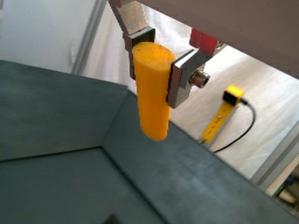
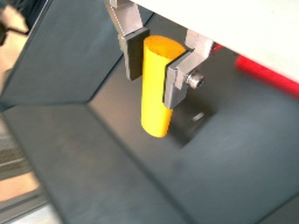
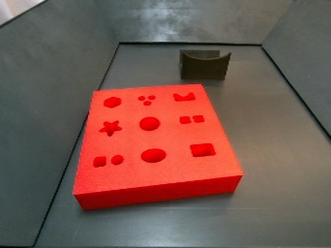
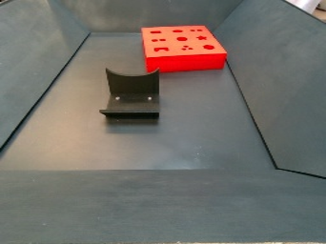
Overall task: Pick up the oval object. Move up. Place the oval object on the fixture. Regrasp the oval object. Move to above the board. Insert the oval object.
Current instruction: Move to above the board.
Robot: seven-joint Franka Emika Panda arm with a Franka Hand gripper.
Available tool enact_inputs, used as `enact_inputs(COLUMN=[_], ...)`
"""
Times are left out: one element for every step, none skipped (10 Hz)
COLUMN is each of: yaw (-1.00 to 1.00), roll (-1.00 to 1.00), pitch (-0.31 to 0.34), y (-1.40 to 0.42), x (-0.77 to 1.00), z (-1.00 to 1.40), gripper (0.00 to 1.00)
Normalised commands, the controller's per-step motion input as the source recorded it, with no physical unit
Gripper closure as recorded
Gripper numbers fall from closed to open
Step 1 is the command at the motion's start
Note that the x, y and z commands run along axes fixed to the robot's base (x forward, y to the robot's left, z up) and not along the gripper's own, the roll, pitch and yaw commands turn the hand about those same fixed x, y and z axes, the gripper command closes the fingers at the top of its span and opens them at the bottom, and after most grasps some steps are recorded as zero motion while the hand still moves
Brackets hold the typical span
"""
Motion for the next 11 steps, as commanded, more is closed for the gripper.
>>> enact_inputs(yaw=[-0.13, -0.14, -0.14, -0.15, -0.15, -0.15, -0.14, -0.12, -0.06, -0.05, -0.02], roll=[-1.00, -1.00, -1.00, -1.00, -1.00, -1.00, -1.00, -0.83, -0.54, -0.43, -0.21], pitch=[-0.085, -0.084, -0.071, -0.068, -0.065, -0.064, -0.071, -0.065, -0.050, -0.041, -0.012], y=[-1.00, -1.00, -1.00, -1.00, -1.00, -1.00, -0.98, -0.70, -0.34, -0.23, -0.08], x=[-0.46, -0.46, -0.47, -0.47, -0.49, -0.51, -0.54, -0.40, -0.23, -0.16, -0.08], z=[0.11, 0.11, 0.12, 0.11, 0.12, 0.11, 0.11, 0.07, 0.04, 0.02, 0.01], gripper=[1.00, 1.00, 1.00, 1.00, 1.00, 1.00, 1.00, 1.00, 1.00, 1.00, 1.00])
